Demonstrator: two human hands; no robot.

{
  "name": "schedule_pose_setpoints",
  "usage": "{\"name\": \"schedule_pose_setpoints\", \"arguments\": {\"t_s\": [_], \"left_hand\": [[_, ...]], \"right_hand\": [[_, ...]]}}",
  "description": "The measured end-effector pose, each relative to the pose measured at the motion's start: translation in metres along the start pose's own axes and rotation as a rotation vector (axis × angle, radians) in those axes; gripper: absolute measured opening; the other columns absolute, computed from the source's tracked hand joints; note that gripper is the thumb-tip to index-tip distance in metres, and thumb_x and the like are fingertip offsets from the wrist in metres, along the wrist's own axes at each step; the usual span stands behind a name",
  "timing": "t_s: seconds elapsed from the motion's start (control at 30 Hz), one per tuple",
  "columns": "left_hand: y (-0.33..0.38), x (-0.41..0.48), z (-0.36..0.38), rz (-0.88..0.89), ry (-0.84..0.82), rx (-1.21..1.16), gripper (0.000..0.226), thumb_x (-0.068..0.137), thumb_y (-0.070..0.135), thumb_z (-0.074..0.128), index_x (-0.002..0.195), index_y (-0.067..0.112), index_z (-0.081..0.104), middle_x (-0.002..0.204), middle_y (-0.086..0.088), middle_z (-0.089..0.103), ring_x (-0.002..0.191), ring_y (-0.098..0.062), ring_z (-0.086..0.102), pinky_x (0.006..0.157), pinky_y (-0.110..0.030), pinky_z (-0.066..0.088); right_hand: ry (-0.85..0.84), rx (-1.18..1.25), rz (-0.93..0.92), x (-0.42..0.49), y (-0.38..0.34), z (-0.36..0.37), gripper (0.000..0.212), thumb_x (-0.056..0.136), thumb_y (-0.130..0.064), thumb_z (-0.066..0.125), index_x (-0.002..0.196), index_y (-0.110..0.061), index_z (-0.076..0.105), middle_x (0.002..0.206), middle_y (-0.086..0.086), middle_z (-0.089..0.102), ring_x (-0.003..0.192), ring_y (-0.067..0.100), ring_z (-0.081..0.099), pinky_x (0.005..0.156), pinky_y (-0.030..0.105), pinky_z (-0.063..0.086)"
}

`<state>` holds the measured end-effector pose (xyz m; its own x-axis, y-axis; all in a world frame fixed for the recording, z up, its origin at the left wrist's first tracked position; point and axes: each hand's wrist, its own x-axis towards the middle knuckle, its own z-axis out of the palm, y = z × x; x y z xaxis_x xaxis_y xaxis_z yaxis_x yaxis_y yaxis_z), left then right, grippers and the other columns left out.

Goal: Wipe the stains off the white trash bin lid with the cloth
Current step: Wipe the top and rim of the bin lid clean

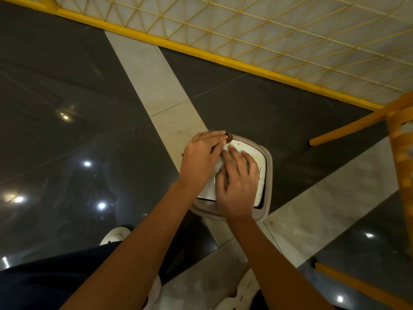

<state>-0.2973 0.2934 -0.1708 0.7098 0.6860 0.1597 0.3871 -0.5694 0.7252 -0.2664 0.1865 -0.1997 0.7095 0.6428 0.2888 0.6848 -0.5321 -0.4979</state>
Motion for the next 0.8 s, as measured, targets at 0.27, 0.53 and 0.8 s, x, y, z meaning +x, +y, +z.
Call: {"name": "schedule_pose_setpoints", "arguments": {"t_s": [0.27,0.53,0.8], "left_hand": [[0.005,0.018,0.009,-0.074,-0.029,0.037,0.023,0.091,0.018,0.054,0.109,0.012,0.068,0.110,-0.002,0.068,0.103,-0.015,0.060,0.093,-0.024,0.045],[-0.011,-0.006,0.001,-0.208,0.128,-0.175,0.023,0.092,0.016,0.053,0.109,0.014,0.067,0.111,0.001,0.067,0.103,-0.005,0.059,0.095,-0.018,0.044],[-0.014,-0.049,-0.002,-0.155,0.159,-0.161,0.022,0.088,0.019,0.058,0.108,0.014,0.066,0.111,-0.001,0.067,0.103,0.003,0.053,0.093,-0.004,0.036]], "right_hand": [[0.004,-0.014,0.000,0.000,0.000,0.001,0.042,0.091,-0.028,0.038,0.124,-0.012,0.057,0.130,0.006,0.057,0.123,0.028,0.043,0.102,0.047,0.037],[0.007,0.030,0.006,0.001,0.000,0.002,0.040,0.089,-0.026,0.039,0.123,-0.016,0.058,0.133,0.003,0.054,0.123,0.026,0.042,0.104,0.044,0.034],[-0.001,0.006,0.010,-0.001,0.000,0.001,0.041,0.090,-0.028,0.039,0.125,-0.017,0.057,0.134,0.004,0.054,0.124,0.026,0.041,0.103,0.046,0.036]]}}
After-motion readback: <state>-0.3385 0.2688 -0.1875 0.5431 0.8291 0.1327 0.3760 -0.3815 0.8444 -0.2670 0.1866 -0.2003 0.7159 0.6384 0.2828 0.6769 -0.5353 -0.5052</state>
